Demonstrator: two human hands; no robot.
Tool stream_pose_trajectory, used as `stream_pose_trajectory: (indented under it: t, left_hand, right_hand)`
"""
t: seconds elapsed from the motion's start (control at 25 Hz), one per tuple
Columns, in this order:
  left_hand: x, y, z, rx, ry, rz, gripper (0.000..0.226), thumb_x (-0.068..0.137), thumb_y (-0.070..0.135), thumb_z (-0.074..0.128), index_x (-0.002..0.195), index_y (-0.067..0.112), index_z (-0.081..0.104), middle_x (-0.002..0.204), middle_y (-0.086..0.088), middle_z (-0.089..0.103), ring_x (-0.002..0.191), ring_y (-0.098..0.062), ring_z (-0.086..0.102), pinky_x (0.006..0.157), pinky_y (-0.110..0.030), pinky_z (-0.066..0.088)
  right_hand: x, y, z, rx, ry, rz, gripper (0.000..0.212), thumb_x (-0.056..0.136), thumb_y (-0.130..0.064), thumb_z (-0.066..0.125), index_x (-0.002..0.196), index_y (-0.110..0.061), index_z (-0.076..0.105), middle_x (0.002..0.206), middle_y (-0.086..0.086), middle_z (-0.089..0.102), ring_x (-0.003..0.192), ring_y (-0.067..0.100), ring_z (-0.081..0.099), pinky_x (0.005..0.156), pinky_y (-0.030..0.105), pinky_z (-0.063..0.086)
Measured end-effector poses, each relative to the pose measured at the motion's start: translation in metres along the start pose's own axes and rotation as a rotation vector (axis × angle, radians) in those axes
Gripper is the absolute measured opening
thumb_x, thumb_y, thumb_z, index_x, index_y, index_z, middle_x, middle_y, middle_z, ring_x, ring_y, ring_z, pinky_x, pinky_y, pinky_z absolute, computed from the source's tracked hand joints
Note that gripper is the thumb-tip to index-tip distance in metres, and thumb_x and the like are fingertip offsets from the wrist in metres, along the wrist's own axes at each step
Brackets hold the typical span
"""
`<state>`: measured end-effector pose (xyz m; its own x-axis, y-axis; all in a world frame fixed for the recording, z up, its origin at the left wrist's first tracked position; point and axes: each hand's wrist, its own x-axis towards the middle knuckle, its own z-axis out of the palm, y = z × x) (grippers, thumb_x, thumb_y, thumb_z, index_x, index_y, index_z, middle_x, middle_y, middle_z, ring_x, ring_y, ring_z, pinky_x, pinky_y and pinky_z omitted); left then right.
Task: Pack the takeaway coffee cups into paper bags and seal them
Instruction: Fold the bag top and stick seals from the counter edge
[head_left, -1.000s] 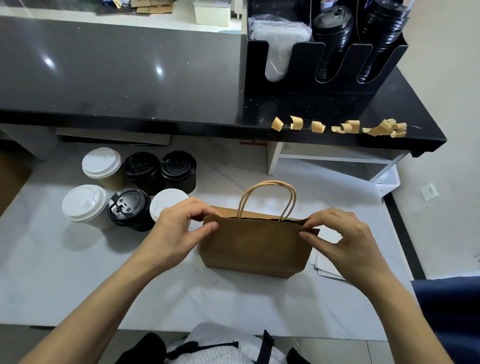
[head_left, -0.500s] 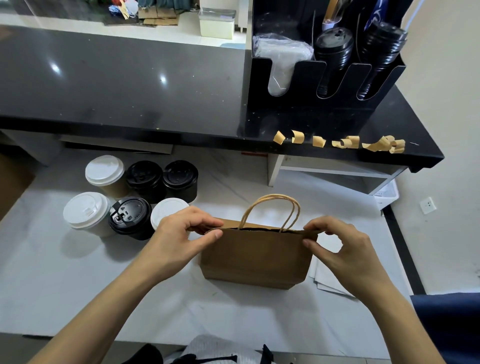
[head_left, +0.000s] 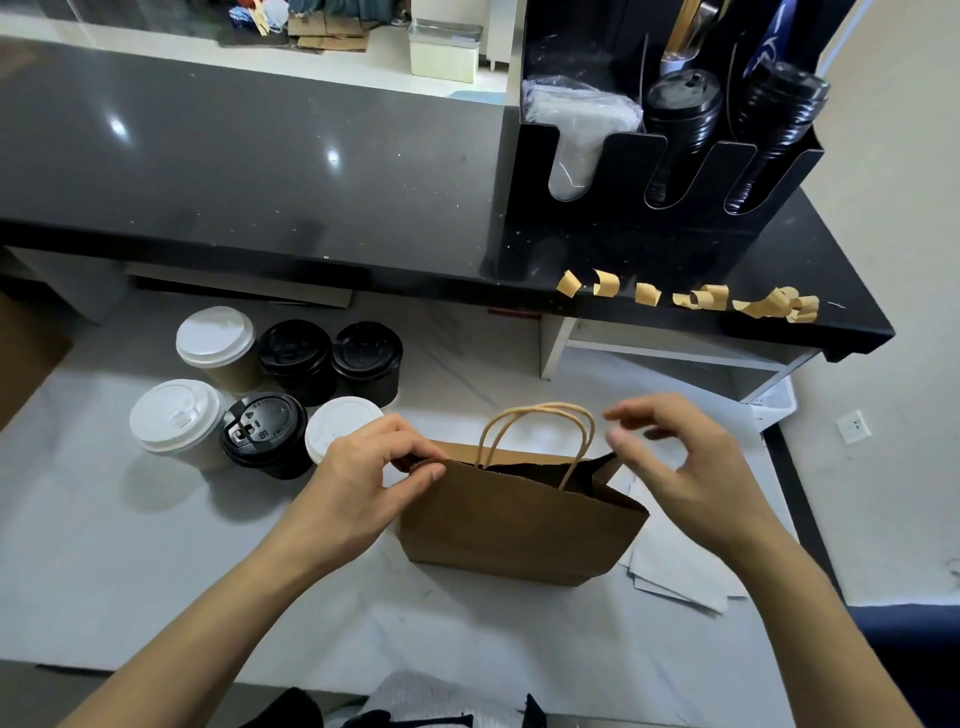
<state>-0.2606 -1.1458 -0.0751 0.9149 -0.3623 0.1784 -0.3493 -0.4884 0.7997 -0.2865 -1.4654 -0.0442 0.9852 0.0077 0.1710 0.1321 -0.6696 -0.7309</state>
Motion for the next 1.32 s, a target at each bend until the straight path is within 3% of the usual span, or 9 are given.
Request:
stream_pose_trajectory:
  t: [0.2,0.36,0.48,0.6,0.72,0.88,1.04,1.32]
  left_hand:
    - [0.0,0.0,0.002,-0.017,-0.014,0.003,0.011,0.09,0.016,0.075,0.096,0.025,0.077,0.091,0.013,0.064,0.089,-0.017,0.064,0.078,-0.028,0.052]
    - [-0.001,0.0,0.001,-0.02,-0.007,-0.005,0.011,0.09,0.016,0.075,0.096,0.025,0.077,0.092,0.014,0.064,0.09,-0.015,0.065,0.079,-0.025,0.052]
    - [-0.002,0.0,0.001,-0.016,-0.003,-0.014,0.011,0.09,0.016,0.075,0.096,0.025,0.077,0.092,0.015,0.063,0.09,-0.015,0.065,0.079,-0.024,0.052]
    - [-0.003,0.0,0.001,-0.022,-0.006,-0.013,0.011,0.09,0.016,0.075,0.097,0.026,0.077,0.092,0.015,0.063,0.09,-0.014,0.065,0.079,-0.022,0.051]
    - [-0.003,-0.001,0.001,-0.029,-0.006,-0.01,0.011,0.09,0.017,0.074,0.097,0.025,0.077,0.092,0.015,0.063,0.09,-0.014,0.065,0.079,-0.023,0.052]
    - [-0.003,-0.001,0.002,-0.029,-0.011,-0.012,0.011,0.091,0.018,0.074,0.098,0.026,0.076,0.092,0.015,0.062,0.091,-0.014,0.064,0.079,-0.023,0.052]
    - [-0.004,-0.002,0.001,-0.038,-0.01,-0.009,0.011,0.091,0.019,0.074,0.098,0.027,0.076,0.093,0.016,0.062,0.091,-0.015,0.064,0.079,-0.026,0.053]
    - [-0.003,-0.003,0.002,-0.055,-0.005,-0.008,0.011,0.091,0.018,0.075,0.098,0.027,0.076,0.093,0.015,0.063,0.091,-0.015,0.065,0.08,-0.026,0.053]
  right_hand:
    - [0.052,-0.014,0.02,0.049,0.174,0.11,0.015,0.098,-0.027,0.065,0.112,-0.029,0.069,0.087,-0.011,0.072,0.079,0.006,0.071,0.078,0.029,0.06]
    - [0.084,-0.023,0.041,0.052,0.198,0.165,0.034,0.1,-0.033,0.062,0.133,-0.025,0.063,0.081,-0.01,0.074,0.068,0.003,0.071,0.081,0.036,0.06]
    - [0.099,-0.026,0.052,0.039,0.209,0.193,0.039,0.101,-0.034,0.06,0.138,-0.021,0.06,0.079,-0.009,0.074,0.061,0.004,0.07,0.081,0.039,0.06]
    - [0.106,-0.027,0.056,0.052,0.246,0.254,0.04,0.101,-0.034,0.06,0.138,-0.02,0.059,0.077,-0.009,0.073,0.059,0.004,0.07,0.073,0.028,0.059]
    - [0.112,-0.03,0.058,0.113,0.27,0.29,0.033,0.1,-0.03,0.061,0.131,-0.019,0.062,0.075,-0.005,0.074,0.058,0.006,0.07,0.057,0.014,0.052]
    - [0.119,-0.033,0.059,0.181,0.341,0.253,0.02,0.098,-0.029,0.066,0.117,-0.024,0.065,0.077,-0.003,0.074,0.057,0.008,0.071,0.067,0.028,0.06]
    - [0.12,-0.032,0.061,0.237,0.304,0.235,0.012,0.1,-0.028,0.063,0.106,-0.019,0.068,0.081,0.0,0.075,0.056,0.014,0.071,0.066,0.04,0.063]
    - [0.13,-0.036,0.054,0.221,0.297,0.177,0.011,0.101,-0.024,0.061,0.101,-0.018,0.07,0.092,0.004,0.071,0.057,0.017,0.072,0.066,0.047,0.062]
